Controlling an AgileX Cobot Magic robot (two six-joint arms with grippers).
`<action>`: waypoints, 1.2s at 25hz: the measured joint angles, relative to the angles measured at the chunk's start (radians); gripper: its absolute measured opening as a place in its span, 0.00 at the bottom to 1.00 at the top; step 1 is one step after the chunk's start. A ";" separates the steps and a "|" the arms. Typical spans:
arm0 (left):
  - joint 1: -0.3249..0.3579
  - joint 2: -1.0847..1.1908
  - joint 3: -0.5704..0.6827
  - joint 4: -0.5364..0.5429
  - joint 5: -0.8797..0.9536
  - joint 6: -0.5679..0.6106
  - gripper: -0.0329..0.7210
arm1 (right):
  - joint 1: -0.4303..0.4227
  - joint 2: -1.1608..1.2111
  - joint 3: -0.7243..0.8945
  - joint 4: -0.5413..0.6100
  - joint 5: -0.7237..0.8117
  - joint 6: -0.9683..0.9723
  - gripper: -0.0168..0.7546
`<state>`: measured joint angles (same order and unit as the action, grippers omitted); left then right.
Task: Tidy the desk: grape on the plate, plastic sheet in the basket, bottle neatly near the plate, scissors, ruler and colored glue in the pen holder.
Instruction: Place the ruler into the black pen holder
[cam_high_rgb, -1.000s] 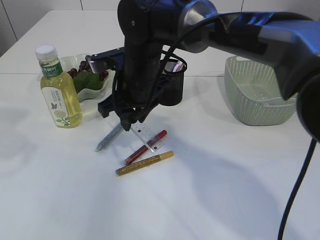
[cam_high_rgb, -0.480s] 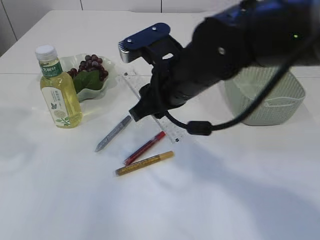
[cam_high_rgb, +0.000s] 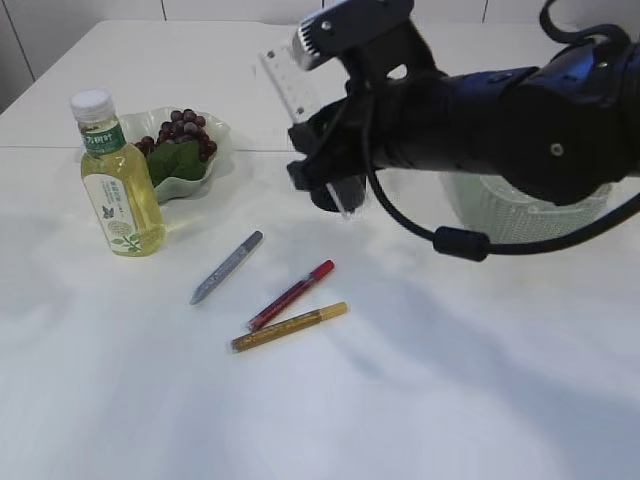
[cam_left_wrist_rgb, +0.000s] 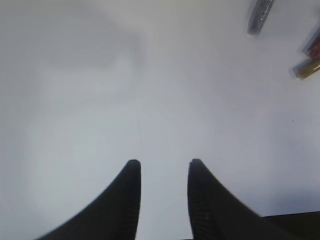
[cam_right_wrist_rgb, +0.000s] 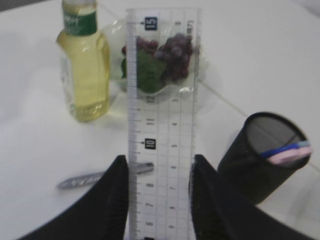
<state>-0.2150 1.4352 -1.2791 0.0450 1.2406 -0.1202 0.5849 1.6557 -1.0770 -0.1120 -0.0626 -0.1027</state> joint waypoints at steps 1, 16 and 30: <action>0.000 0.000 0.000 0.000 0.000 0.000 0.36 | -0.017 0.002 0.000 0.000 -0.041 0.000 0.41; 0.000 0.000 0.000 0.000 -0.040 0.000 0.36 | -0.131 0.254 -0.212 0.119 -0.464 -0.004 0.41; 0.000 0.000 0.000 0.002 -0.068 0.000 0.36 | -0.196 0.512 -0.449 0.121 -0.472 -0.008 0.41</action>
<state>-0.2150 1.4352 -1.2791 0.0468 1.1721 -0.1202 0.3888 2.1680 -1.5265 0.0094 -0.5351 -0.1110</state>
